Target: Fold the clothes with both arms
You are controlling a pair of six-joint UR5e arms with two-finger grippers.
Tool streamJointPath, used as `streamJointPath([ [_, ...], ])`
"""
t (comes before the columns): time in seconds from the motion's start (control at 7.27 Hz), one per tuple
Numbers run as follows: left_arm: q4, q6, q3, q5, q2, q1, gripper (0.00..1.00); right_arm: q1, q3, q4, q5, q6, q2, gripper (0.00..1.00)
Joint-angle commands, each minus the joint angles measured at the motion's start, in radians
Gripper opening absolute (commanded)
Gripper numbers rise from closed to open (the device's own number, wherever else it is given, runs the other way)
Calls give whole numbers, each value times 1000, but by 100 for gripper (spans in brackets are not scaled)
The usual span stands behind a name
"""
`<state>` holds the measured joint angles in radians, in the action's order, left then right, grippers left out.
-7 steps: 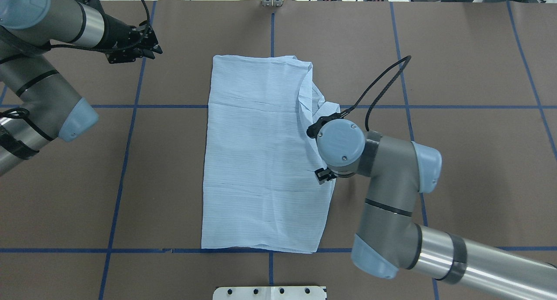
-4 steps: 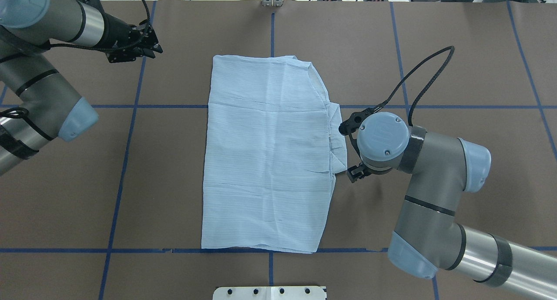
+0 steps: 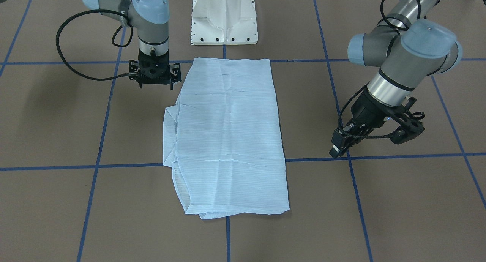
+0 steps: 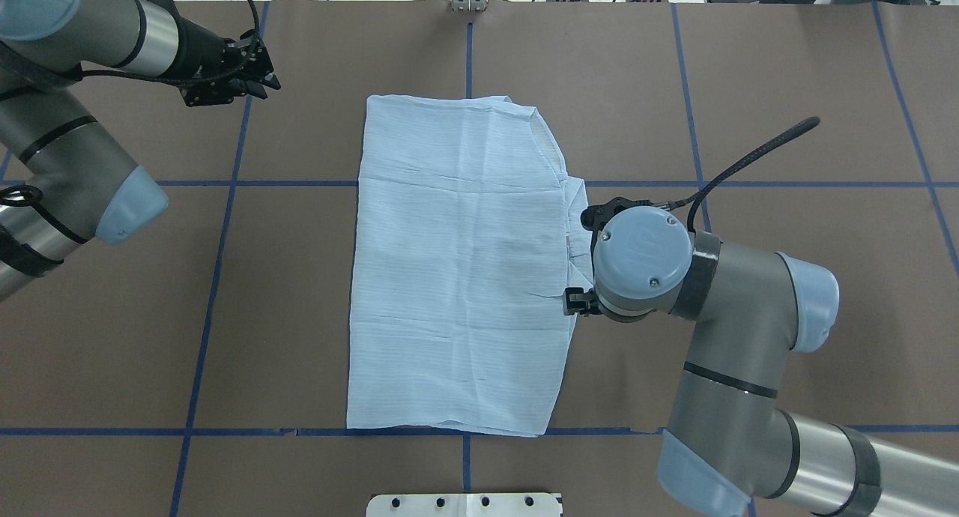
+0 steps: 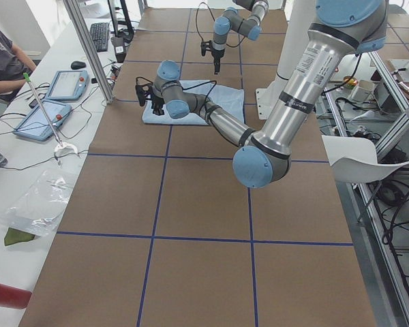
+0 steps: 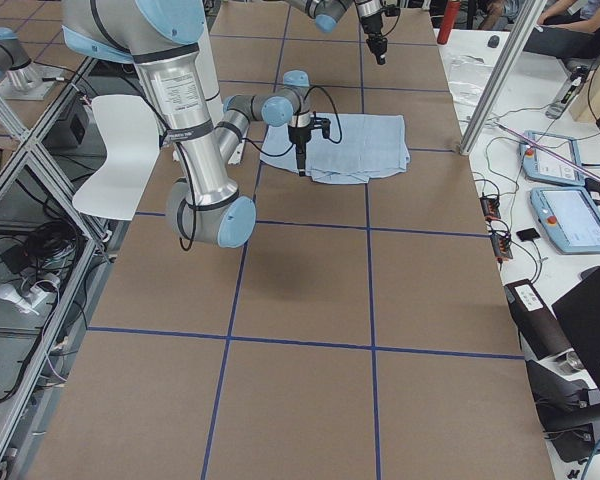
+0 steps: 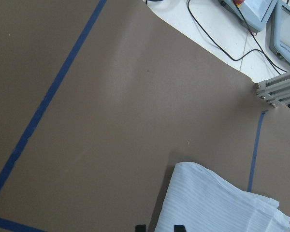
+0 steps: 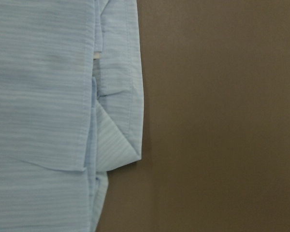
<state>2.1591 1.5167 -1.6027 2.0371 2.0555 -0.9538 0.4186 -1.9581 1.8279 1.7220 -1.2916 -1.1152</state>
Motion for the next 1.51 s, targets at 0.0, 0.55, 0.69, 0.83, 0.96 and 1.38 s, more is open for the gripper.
streamJointPath([
  [0.0,-2,-1,-3,2,-2,0,32,-107,-21,-56,-43,-542,27,100],
  [0.55,-10,-26,9,21,-9,3,63,-225,-7,-144,-140,-1127,28,93],
  [0.69,-12,-26,9,20,-9,3,64,-224,8,-156,-159,-1179,41,93],
  [0.83,-10,-26,4,18,-12,0,64,-224,48,-238,-168,-1246,49,92],
  [0.96,-12,-23,3,18,-12,1,65,-225,77,-263,-168,-1253,52,92],
  [1.38,-12,-13,0,17,-12,0,66,-251,91,-254,-165,-1266,52,92],
])
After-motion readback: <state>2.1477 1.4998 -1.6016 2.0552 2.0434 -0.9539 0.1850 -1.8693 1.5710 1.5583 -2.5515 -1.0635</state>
